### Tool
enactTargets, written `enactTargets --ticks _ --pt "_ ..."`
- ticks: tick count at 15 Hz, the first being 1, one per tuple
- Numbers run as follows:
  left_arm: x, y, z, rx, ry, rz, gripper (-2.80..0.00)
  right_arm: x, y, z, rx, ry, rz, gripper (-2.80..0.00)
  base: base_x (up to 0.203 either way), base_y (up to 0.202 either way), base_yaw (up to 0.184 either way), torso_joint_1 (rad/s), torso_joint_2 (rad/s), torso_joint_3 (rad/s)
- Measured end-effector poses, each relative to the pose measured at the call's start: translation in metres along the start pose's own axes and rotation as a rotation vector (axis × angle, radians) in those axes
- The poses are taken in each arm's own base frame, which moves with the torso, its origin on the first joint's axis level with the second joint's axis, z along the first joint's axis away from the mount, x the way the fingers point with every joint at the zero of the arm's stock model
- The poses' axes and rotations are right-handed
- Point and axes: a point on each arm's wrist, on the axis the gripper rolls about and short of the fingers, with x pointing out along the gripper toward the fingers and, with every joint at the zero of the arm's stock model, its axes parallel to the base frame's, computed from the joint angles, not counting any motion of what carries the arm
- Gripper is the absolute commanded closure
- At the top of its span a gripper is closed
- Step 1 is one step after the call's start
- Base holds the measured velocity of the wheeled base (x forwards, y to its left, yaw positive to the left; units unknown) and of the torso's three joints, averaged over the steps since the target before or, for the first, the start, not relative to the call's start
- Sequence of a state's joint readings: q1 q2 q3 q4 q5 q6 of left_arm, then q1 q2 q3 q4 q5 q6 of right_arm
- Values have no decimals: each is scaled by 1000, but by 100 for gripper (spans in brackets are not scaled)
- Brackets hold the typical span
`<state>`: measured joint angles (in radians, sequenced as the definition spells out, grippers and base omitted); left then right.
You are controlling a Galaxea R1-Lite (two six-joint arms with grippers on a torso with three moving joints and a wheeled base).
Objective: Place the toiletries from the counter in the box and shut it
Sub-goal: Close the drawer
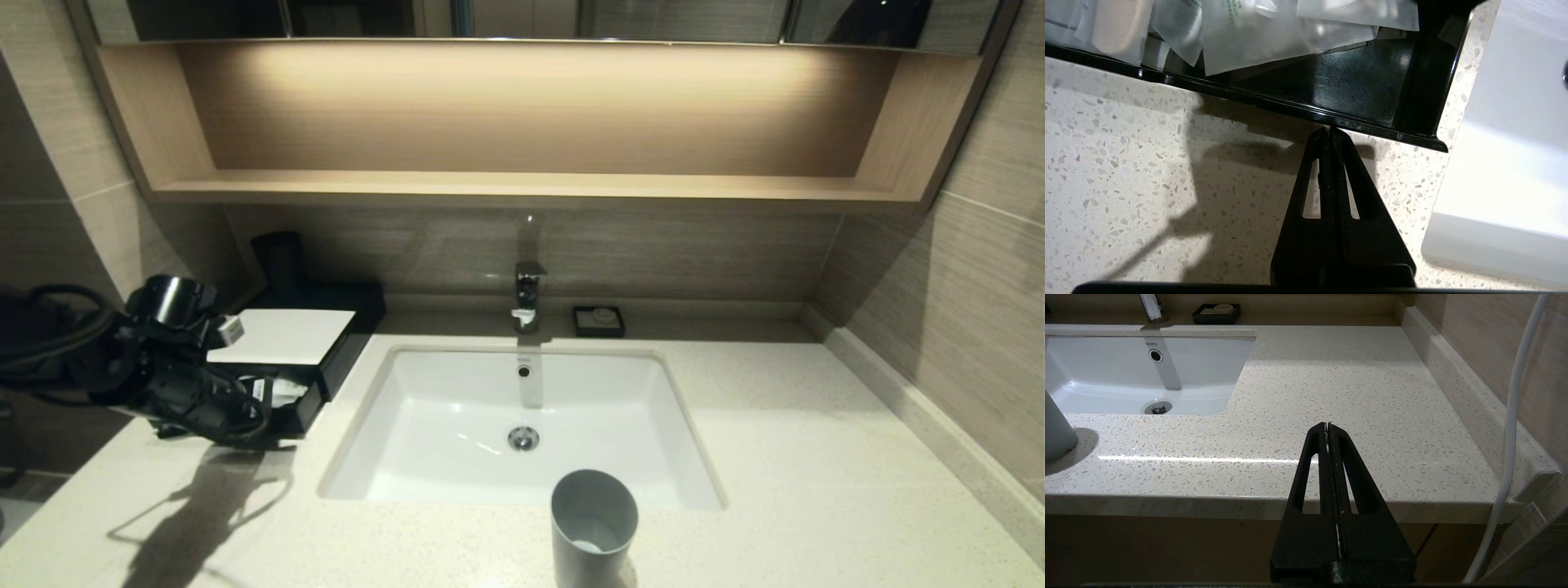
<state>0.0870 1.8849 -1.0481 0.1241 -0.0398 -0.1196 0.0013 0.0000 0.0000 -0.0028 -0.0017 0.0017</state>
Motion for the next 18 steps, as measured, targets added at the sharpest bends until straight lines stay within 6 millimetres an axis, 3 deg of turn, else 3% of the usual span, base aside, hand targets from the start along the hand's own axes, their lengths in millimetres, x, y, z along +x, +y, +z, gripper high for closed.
enactTargets --ticks 18 --pt "18 -3 14 -18 -135 -23 0 0 0 0 0 0 0 0 0 0 0 0 0 0"
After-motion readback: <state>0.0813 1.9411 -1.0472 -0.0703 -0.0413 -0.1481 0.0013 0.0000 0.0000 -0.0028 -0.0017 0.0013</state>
